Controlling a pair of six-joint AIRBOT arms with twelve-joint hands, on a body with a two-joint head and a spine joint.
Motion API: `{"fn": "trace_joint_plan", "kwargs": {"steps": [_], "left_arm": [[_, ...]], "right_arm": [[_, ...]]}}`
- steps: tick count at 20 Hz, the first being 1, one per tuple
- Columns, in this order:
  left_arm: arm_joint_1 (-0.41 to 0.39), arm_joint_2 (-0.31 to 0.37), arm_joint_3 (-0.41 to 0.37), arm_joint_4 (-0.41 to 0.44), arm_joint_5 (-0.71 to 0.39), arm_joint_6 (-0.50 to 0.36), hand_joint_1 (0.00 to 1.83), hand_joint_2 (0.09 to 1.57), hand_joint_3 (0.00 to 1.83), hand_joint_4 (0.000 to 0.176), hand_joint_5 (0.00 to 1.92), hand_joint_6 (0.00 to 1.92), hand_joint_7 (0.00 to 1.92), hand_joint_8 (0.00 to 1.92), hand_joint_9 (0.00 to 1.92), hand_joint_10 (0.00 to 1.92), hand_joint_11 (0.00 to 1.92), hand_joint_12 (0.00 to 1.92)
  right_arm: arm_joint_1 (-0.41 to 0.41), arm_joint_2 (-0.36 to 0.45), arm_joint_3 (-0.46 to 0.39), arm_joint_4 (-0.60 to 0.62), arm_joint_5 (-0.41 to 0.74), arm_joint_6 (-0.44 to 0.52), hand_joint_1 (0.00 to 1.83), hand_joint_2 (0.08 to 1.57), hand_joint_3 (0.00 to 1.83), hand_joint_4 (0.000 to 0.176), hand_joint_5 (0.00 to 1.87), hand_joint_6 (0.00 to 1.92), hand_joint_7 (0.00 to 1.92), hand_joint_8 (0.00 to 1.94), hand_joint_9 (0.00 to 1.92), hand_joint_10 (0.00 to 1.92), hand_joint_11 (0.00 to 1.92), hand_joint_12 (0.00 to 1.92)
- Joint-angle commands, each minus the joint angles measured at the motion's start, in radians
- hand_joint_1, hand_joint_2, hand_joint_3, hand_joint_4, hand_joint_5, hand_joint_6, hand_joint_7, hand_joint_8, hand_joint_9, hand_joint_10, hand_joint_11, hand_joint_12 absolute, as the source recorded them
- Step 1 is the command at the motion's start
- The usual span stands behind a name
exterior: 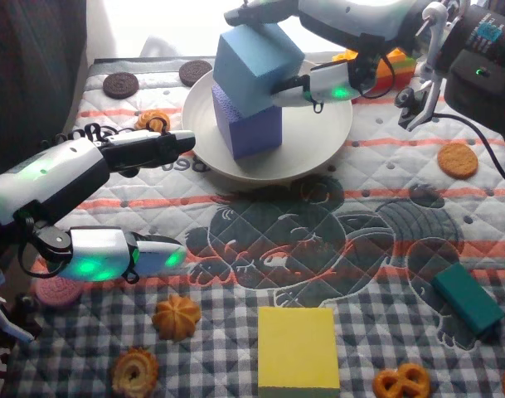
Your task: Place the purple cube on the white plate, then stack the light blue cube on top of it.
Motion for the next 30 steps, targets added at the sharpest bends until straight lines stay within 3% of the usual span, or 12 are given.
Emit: {"fn": "trace_joint_plan", "kwargs": {"steps": [1,6,7,13,15,17,18,21,23,26,28,30], "left_arm": [[-0.01,0.0,0.005,0.01,-0.123,-0.01,0.88,0.92,0.0,0.03,0.35,0.0,0.43,0.0,0.33,0.3,0.0,1.3],[-0.009,0.001,0.004,0.01,-0.127,-0.014,0.88,0.91,0.0,0.018,0.37,0.0,0.45,0.0,0.35,0.28,0.0,1.35],[-0.009,0.001,0.004,0.01,-0.127,-0.014,0.9,0.91,0.0,0.04,0.37,0.0,0.44,0.0,0.35,0.27,0.0,1.33],[-0.003,0.025,-0.011,0.007,-0.162,-0.019,0.95,0.91,0.0,0.035,0.37,0.0,0.47,0.0,0.37,0.28,0.0,1.43],[0.006,0.054,-0.026,0.008,-0.18,-0.02,0.93,0.92,0.0,0.06,0.36,0.0,0.47,0.0,0.37,0.28,0.0,1.42],[0.02,0.09,-0.045,0.008,-0.223,-0.032,0.89,0.94,0.0,0.041,0.38,0.0,0.47,0.0,0.38,0.19,0.0,1.29],[0.036,0.115,-0.051,0.018,-0.277,-0.093,0.83,0.95,0.0,0.065,0.34,0.0,0.42,0.0,0.37,0.09,0.0,1.18],[0.093,0.148,-0.044,0.032,-0.407,-0.299,0.69,0.92,0.0,0.066,0.08,0.0,0.05,0.01,0.03,0.0,0.0,0.09],[0.151,0.157,-0.033,0.037,-0.504,-0.448,0.66,0.89,0.0,0.142,0.0,0.0,0.0,0.0,0.0,0.0,0.0,0.0],[0.204,0.158,-0.027,0.031,-0.606,-0.549,0.65,0.92,0.0,0.098,0.0,0.0,0.0,0.0,0.0,0.0,0.0,0.0],[0.226,0.158,-0.029,0.025,-0.641,-0.571,0.6,0.9,0.0,0.129,0.0,0.0,0.0,0.0,0.0,0.0,0.0,0.0],[0.246,0.158,-0.029,0.007,-0.669,-0.591,0.62,0.89,0.0,0.104,0.0,0.0,0.0,0.0,0.0,0.0,0.0,0.0]], "right_arm": [[0.014,0.004,0.004,0.026,0.108,0.004,0.77,1.02,0.0,0.115,0.24,0.0,0.46,0.0,0.45,0.21,0.05,1.25],[0.006,0.007,0.003,0.034,0.106,0.004,0.77,1.0,0.0,0.164,0.11,0.0,0.28,0.0,0.35,0.01,0.0,0.94],[0.006,0.009,0.002,0.035,0.106,0.004,0.78,0.99,0.0,0.173,0.1,0.0,0.26,0.0,0.33,0.0,0.0,0.92],[-0.054,0.173,-0.104,0.117,0.296,0.004,0.64,0.9,0.0,0.176,0.0,0.0,0.0,0.0,0.0,0.0,0.0,0.28],[-0.118,0.259,-0.168,0.163,0.396,-0.002,0.65,0.88,0.0,0.176,0.0,0.0,0.0,0.0,0.0,0.0,0.0,0.01],[-0.202,0.333,-0.235,0.212,0.503,-0.021,0.63,0.87,0.0,0.176,0.0,0.0,0.0,0.0,0.0,0.0,0.0,0.0],[-0.279,0.377,-0.283,0.252,0.579,-0.039,0.64,0.88,0.0,0.176,0.0,0.0,0.0,0.0,0.0,0.0,0.0,0.0],[-0.434,0.44,-0.365,0.319,0.731,-0.043,0.72,0.88,0.0,0.176,0.0,0.0,0.0,0.0,0.0,0.0,0.0,0.0],[-0.554,0.485,-0.425,0.386,0.849,-0.043,0.73,0.88,0.0,0.176,0.0,0.0,0.0,0.0,0.0,0.0,0.0,0.0],[-0.687,0.529,-0.492,0.452,0.967,-0.045,0.67,0.9,0.01,0.176,0.0,0.0,0.0,0.0,0.0,0.0,0.0,0.0],[-0.796,0.548,-0.533,0.522,1.047,-0.048,0.63,0.89,0.0,0.176,0.0,0.0,0.0,0.0,0.0,0.0,0.0,0.0],[-0.876,0.557,-0.552,0.592,1.125,-0.048,0.67,0.9,0.0,0.176,0.0,0.0,0.0,0.0,0.0,0.0,0.0,0.0]]}}
